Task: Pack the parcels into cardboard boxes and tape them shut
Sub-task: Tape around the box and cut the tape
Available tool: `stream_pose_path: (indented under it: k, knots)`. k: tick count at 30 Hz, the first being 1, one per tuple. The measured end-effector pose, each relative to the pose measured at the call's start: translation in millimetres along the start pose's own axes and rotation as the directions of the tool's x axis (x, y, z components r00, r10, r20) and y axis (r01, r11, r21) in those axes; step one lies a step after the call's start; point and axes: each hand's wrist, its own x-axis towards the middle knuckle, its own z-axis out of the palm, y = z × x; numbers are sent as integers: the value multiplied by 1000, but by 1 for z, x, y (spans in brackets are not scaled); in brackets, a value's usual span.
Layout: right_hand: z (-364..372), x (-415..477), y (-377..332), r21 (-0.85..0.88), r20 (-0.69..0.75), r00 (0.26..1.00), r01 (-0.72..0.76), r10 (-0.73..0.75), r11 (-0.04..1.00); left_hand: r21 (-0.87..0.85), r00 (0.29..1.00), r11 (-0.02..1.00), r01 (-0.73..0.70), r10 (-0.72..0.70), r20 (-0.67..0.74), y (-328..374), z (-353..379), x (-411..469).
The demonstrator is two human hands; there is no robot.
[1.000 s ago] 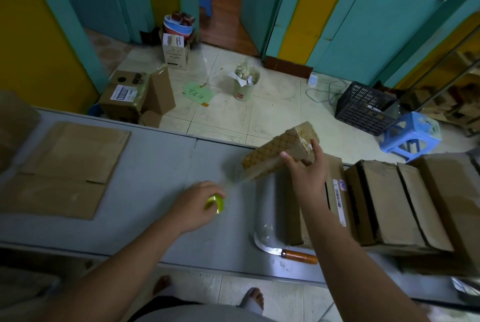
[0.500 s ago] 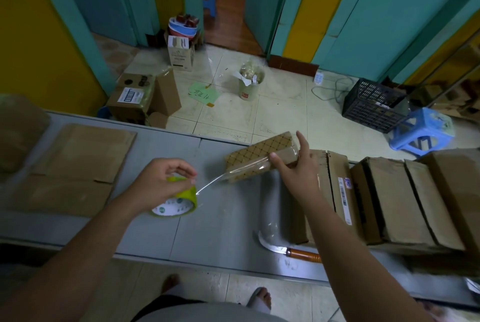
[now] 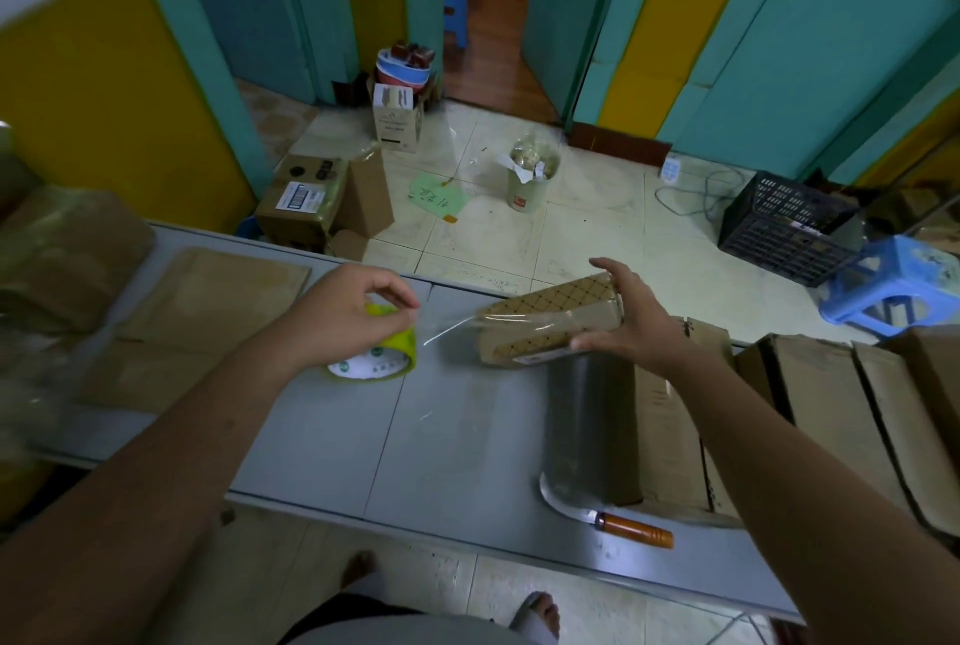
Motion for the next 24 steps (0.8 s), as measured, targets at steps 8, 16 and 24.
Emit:
stream_pose_path:
  k: [8, 16, 24]
  knots:
    - [-2, -3, 6, -36, -52, 995, 82, -84, 996, 165, 998, 986, -37, 46, -47, -14, -6, -5]
    - [-1, 0, -1, -62, -55, 991, 120, -123, 991, 211, 987, 974, -83, 110, -119, -18, -25, -6]
    - [0, -3, -3, -96, -64, 981, 174, -181, 980, 235, 985, 966, -110, 137, -103, -6, -40, 5]
